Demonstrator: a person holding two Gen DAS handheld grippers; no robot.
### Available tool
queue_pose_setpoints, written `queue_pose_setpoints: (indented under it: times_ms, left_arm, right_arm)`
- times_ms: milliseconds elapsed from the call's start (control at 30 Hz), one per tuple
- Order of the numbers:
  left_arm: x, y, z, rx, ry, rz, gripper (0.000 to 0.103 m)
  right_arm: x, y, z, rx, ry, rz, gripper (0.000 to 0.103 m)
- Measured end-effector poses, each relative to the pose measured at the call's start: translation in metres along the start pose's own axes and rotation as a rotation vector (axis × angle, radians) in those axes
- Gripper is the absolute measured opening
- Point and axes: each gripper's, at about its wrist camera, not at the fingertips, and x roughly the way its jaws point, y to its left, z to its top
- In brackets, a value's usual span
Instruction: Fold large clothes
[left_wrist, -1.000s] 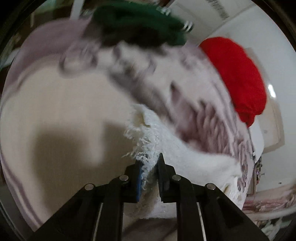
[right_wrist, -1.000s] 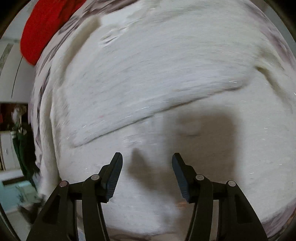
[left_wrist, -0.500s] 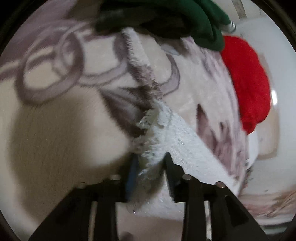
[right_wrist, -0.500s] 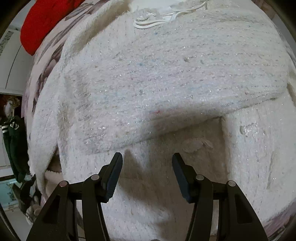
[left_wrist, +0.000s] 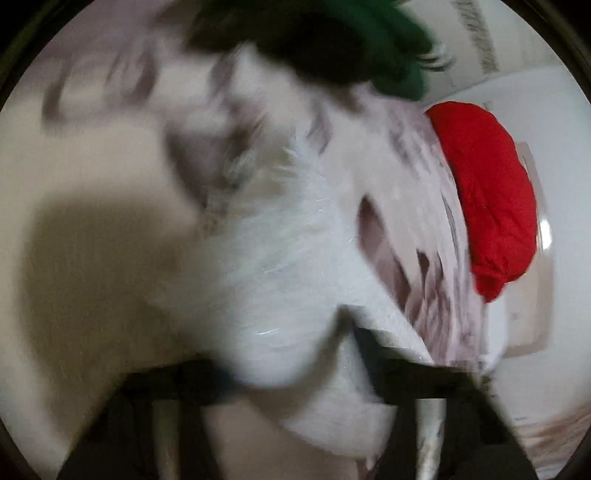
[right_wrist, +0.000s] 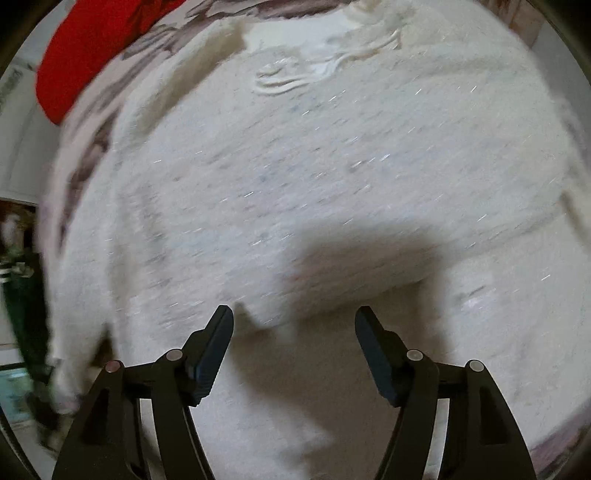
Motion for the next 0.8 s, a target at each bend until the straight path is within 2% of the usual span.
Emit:
queue_pose_setpoints:
  times_ms: [100,200,267,300,367,467,533,600,633,700,733,800]
  left_arm:
    - [-0.016,-0.039,-0.004,0.149,-0.086,0.036,0.011]
    - [-0.047,-0.087,-0.025,0.339,-0.151,0.056,0.01]
    - [-0.064,-0.121,-0.042,0.459,-0.178,0.063,0.01]
    - [-0.063,-0.141,-0.047,0.508,-0.185,0.063,0.01]
    - [-0.076,-0.188,-0.079,0.643,-0.185,0.037,0.01]
    - [-0.085,-0.252,-0.141,0.805,-0.144,-0.035,0.01]
    - [-0.085,-0.294,-0.196,0.899,-0.092,-0.092,0.01]
    - [-0.082,-0.33,-0.252,0.949,-0.021,-0.177,0.01]
    - [-0.077,-0.354,-0.295,0.996,0.037,-0.211,0.01]
    - [-0.064,-0.383,-0.36,1.042,0.124,-0.27,0.009]
    - [-0.056,-0.393,-0.386,1.066,0.161,-0.279,0.009]
    - [-0.035,-0.41,-0.445,1.107,0.247,-0.294,0.01]
  right_arm:
    - [-0.007,-0.011,-0.005,-0.029,-0.031,-0.165,0.07]
    - [-0.015,-0.025,-0.01,-0.086,-0.075,-0.257,0.07]
    - [-0.018,-0.037,-0.013,-0.083,-0.072,-0.231,0.07]
    - [-0.022,-0.051,-0.017,-0.065,-0.063,-0.179,0.07]
    - [-0.032,-0.071,-0.025,-0.044,-0.059,-0.128,0.07]
    - [-0.059,-0.124,-0.046,-0.008,-0.063,-0.067,0.07]
    - [-0.073,-0.167,-0.055,0.031,-0.054,-0.04,0.07]
    - [-0.085,-0.216,-0.059,0.076,-0.04,-0.029,0.07]
    - [-0.089,-0.238,-0.053,0.101,-0.034,-0.028,0.07]
    - [-0.103,-0.301,-0.068,0.166,-0.021,-0.034,0.07]
    - [-0.102,-0.306,-0.049,0.191,-0.015,-0.041,0.07]
    - [-0.106,-0.351,-0.057,0.24,-0.005,-0.052,0.07]
